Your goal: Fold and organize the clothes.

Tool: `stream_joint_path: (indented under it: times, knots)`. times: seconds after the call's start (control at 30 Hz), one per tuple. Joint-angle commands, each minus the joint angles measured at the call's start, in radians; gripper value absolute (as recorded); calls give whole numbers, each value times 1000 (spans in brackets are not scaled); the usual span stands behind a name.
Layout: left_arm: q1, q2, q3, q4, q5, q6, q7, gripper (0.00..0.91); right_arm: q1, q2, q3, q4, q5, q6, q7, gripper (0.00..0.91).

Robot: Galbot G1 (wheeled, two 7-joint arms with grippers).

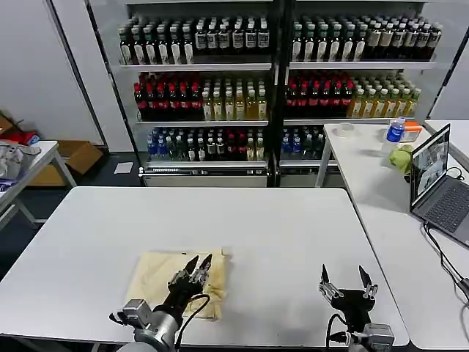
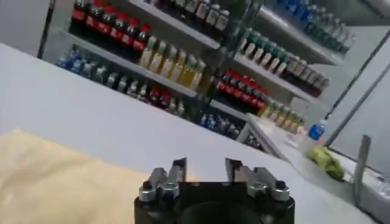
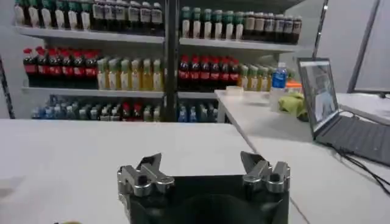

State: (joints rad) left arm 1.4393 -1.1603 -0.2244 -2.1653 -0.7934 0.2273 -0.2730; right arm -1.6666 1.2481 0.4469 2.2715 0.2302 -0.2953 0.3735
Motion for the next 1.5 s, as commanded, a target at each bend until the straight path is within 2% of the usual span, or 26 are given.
stream_joint_path:
  times: [0.03, 0.23, 0.4, 0.57, 0.8, 0.97, 1.5]
  knots:
    - [57, 49, -126, -59, -49, -9, 21, 907, 4, 3, -3, -5, 1, -1, -1, 907]
    - [124, 129, -331, -37, -58, 44, 4, 907, 13, 7, -8, -15, 2, 0, -3, 907]
    - [132, 177, -437, 22, -143, 114, -4, 907, 21, 3, -6, -20, 6, -2, -4, 907]
    - [116, 189, -493, 71, -282, 173, 5, 907, 25, 0, -5, -25, 8, -4, -4, 907]
    - [106, 196, -556, 135, -470, 309, 8, 907, 26, -5, 0, -27, 11, -4, -4, 907]
    - [99, 198, -550, 173, -550, 350, 39, 907, 30, -2, 1, -29, 13, -6, -3, 907]
    - [66, 169, -427, 223, -478, 349, 160, 907, 10, 11, 28, -19, 11, -6, -1, 907]
